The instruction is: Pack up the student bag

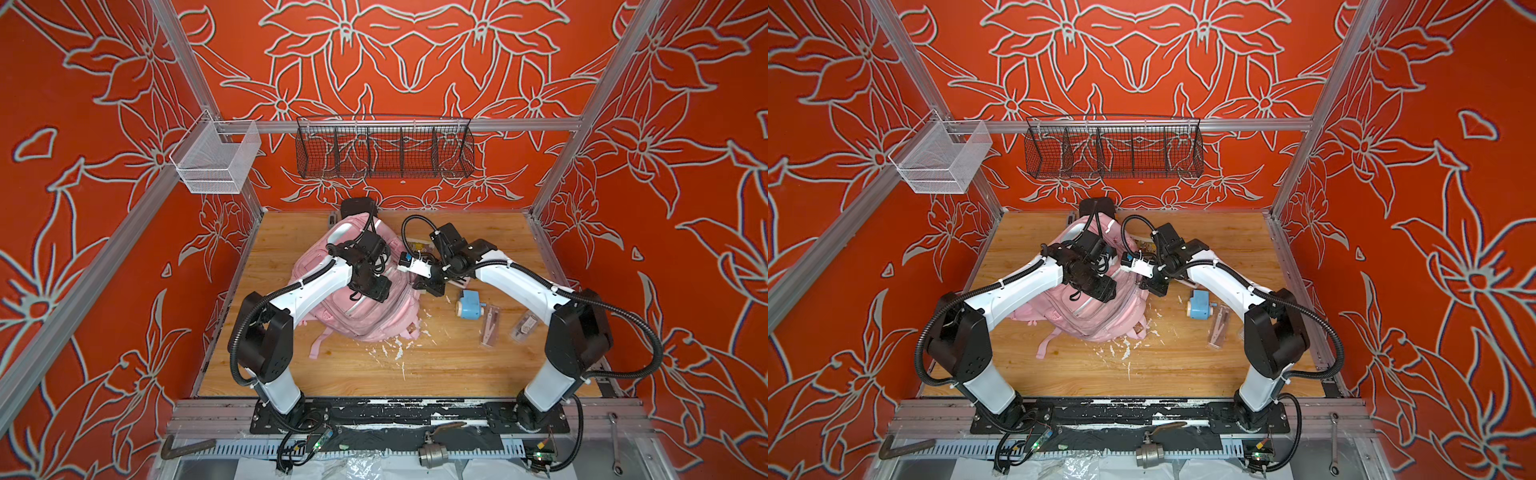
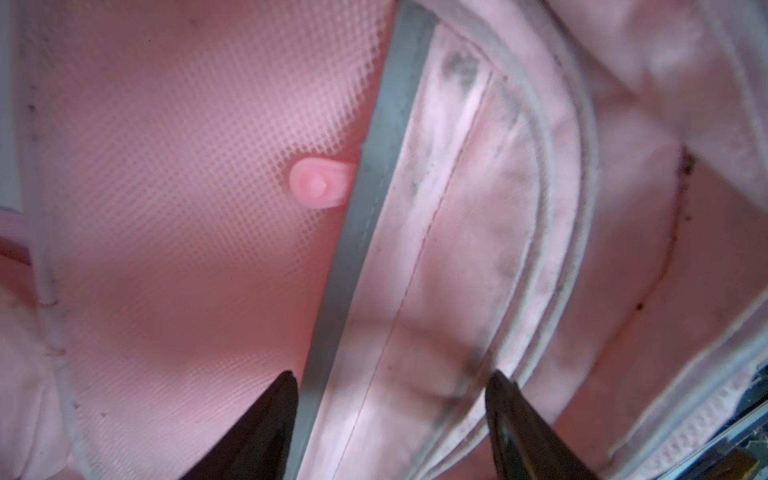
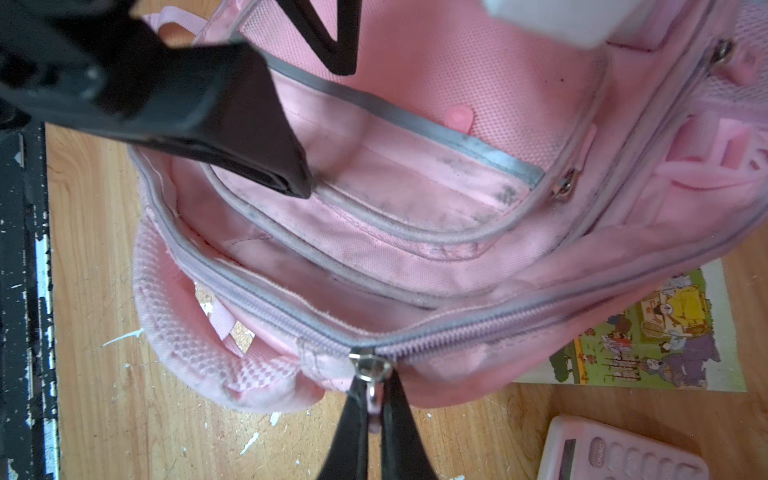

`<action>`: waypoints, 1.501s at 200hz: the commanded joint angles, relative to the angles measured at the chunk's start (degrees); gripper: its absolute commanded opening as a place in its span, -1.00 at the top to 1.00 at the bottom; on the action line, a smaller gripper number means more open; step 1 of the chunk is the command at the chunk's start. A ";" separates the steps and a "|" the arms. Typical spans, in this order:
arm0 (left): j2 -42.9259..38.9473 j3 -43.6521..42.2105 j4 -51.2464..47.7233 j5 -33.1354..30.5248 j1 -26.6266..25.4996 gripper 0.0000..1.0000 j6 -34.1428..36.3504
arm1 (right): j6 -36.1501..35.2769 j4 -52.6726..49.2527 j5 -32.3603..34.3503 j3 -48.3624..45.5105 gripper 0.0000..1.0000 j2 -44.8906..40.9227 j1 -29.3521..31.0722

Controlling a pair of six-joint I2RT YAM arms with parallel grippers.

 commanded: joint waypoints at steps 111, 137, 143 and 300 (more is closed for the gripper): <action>-2.77 0.82 -6.70 -4.83 -1.53 1.00 -14.69 | 1.19 2.41 0.00 5.40 1.00 1.08 -1.26; -8.69 -0.71 -6.49 -2.72 -1.79 1.00 -20.02 | -0.04 0.77 0.02 11.46 1.00 5.14 -1.36; -9.51 -0.77 -6.21 -2.15 -1.89 1.00 -21.07 | -0.17 0.30 0.17 13.15 1.00 6.28 -1.35; -5.46 -2.34 20.03 9.36 5.07 1.00 -43.38 | -8.45 -17.54 21.44 22.69 1.00 9.71 4.97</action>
